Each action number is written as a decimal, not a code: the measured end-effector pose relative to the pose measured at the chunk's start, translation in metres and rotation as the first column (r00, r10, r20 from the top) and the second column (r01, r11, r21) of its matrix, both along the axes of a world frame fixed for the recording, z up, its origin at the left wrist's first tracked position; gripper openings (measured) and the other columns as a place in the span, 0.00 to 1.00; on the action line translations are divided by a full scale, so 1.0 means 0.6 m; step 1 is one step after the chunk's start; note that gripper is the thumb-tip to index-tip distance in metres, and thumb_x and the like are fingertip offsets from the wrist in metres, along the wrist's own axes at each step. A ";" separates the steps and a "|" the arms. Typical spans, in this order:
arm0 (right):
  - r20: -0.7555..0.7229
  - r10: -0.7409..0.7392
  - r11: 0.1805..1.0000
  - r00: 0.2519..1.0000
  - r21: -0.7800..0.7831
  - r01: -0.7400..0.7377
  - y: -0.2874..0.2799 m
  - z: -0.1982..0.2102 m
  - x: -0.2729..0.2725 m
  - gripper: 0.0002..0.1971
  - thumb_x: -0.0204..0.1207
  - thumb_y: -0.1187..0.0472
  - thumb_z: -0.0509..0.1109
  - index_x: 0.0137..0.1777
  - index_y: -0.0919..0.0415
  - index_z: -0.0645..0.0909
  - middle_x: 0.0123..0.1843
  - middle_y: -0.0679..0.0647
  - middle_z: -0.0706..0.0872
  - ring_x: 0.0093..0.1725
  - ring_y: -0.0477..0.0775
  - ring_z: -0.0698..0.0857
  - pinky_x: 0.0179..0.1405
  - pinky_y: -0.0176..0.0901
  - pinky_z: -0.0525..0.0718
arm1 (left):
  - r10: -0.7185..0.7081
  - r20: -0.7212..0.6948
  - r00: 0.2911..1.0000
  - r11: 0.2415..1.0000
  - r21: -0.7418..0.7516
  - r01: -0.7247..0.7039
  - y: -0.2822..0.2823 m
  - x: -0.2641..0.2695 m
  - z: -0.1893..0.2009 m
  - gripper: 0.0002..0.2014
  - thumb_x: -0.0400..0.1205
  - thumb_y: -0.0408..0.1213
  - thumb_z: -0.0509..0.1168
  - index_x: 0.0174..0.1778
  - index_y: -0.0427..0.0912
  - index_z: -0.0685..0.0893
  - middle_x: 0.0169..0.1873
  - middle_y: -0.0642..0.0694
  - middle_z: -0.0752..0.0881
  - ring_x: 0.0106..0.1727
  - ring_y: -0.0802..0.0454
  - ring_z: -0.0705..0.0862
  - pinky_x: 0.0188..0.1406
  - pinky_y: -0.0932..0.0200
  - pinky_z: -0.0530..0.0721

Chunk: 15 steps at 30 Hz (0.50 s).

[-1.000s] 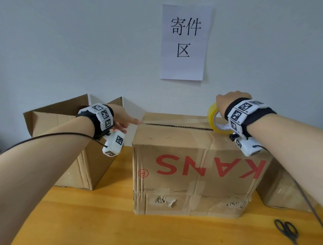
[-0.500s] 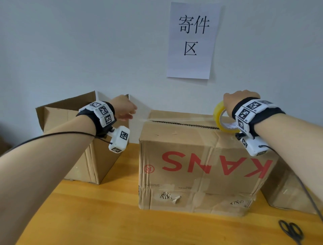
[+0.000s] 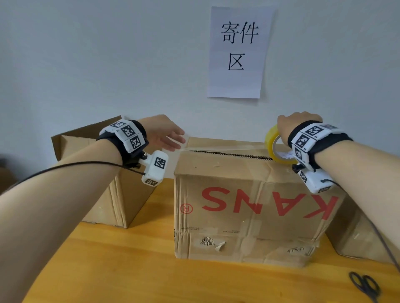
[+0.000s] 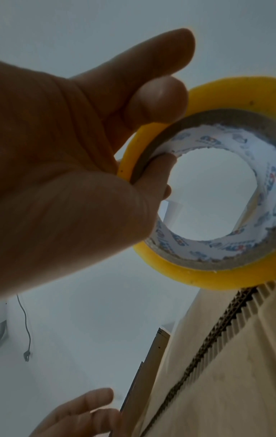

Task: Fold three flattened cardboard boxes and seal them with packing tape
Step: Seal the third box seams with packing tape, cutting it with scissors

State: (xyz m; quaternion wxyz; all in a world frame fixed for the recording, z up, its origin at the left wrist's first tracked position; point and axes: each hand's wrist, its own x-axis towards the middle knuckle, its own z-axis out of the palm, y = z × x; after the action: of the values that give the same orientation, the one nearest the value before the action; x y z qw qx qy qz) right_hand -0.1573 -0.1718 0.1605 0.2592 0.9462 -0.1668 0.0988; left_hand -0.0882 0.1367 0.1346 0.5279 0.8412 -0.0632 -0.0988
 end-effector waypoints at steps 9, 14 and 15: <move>0.018 0.012 1.000 1.000 0.018 -0.012 -0.004 -0.002 0.005 0.10 0.81 0.63 0.67 0.60 0.62 0.77 0.36 0.54 0.75 0.31 0.52 0.73 0.25 0.43 0.66 | 0.017 -0.123 0.992 0.993 0.119 -0.002 -0.013 0.005 -0.024 0.11 0.86 0.38 0.65 0.62 0.41 0.83 0.48 0.42 0.91 0.54 0.44 0.88 0.69 0.36 0.81; 0.021 0.021 0.999 1.000 0.026 -0.022 -0.007 -0.001 0.003 0.10 0.81 0.64 0.66 0.61 0.63 0.78 0.35 0.54 0.75 0.30 0.52 0.73 0.23 0.42 0.64 | -0.017 -0.177 0.984 0.995 0.096 0.034 -0.015 0.004 -0.031 0.13 0.88 0.38 0.63 0.66 0.37 0.82 0.52 0.39 0.89 0.53 0.43 0.87 0.53 0.43 0.85; 0.023 0.025 0.999 0.999 0.022 -0.025 -0.008 -0.002 0.003 0.10 0.81 0.64 0.66 0.61 0.63 0.78 0.35 0.54 0.74 0.30 0.52 0.72 0.23 0.43 0.64 | -0.027 -0.199 0.980 0.993 0.107 0.049 -0.015 0.002 -0.033 0.15 0.88 0.40 0.63 0.68 0.37 0.80 0.55 0.38 0.89 0.54 0.42 0.87 0.50 0.43 0.87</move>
State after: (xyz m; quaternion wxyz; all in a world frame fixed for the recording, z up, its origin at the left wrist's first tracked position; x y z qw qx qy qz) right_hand -0.1553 -0.1766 0.1595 0.2455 0.9498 -0.1589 0.1109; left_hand -0.0868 0.1278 0.1145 0.4818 0.8540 -0.0209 -0.1952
